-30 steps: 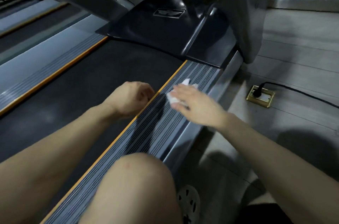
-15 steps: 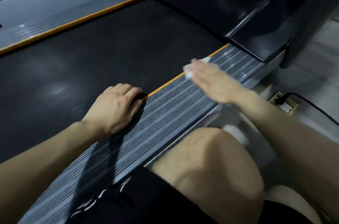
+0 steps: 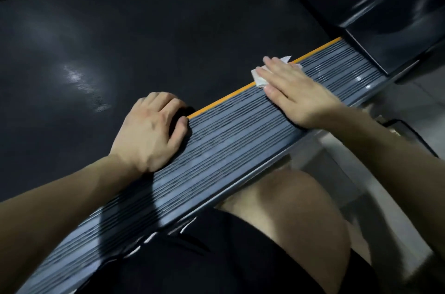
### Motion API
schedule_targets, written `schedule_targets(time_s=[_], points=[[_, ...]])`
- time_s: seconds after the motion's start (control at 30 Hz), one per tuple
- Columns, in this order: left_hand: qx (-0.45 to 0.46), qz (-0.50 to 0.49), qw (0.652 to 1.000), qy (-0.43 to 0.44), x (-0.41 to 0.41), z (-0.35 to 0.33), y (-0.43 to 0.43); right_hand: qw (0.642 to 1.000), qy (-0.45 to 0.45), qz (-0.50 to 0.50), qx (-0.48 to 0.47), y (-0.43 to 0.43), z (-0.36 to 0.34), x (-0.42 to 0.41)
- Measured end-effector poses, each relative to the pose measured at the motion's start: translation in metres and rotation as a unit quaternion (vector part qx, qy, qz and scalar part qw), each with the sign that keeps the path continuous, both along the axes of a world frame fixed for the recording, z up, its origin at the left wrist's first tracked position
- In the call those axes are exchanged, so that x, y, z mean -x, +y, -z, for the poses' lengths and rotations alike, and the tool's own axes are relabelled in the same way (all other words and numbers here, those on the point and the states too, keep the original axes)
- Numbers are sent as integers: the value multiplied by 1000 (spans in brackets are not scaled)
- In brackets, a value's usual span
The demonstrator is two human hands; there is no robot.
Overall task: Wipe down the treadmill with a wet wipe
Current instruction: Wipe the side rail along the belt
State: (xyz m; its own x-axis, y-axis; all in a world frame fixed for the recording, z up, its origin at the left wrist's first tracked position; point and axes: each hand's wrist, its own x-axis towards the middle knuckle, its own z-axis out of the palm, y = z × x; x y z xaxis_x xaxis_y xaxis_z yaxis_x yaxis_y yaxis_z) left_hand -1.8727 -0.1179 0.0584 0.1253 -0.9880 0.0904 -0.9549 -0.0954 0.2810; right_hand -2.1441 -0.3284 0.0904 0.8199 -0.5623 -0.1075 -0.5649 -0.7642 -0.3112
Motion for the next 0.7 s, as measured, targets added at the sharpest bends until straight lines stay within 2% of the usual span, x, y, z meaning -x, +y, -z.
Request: schedule_targets(time_s=[0.1,0.2,0.47,0.7], points=[[8,-5,1000,4,-2,1,2,997,-38,-64,19,20,5,-13],[12,-1,1000,-1,1,-1,3,994,-34,-99,33,25,8,-19],[12,0,1000,-7,3,-1,2,999,22,-11,48,8,11,1],[27,-7,1000,-8,7,1,3,998,23,-31,57,25,10,-8]])
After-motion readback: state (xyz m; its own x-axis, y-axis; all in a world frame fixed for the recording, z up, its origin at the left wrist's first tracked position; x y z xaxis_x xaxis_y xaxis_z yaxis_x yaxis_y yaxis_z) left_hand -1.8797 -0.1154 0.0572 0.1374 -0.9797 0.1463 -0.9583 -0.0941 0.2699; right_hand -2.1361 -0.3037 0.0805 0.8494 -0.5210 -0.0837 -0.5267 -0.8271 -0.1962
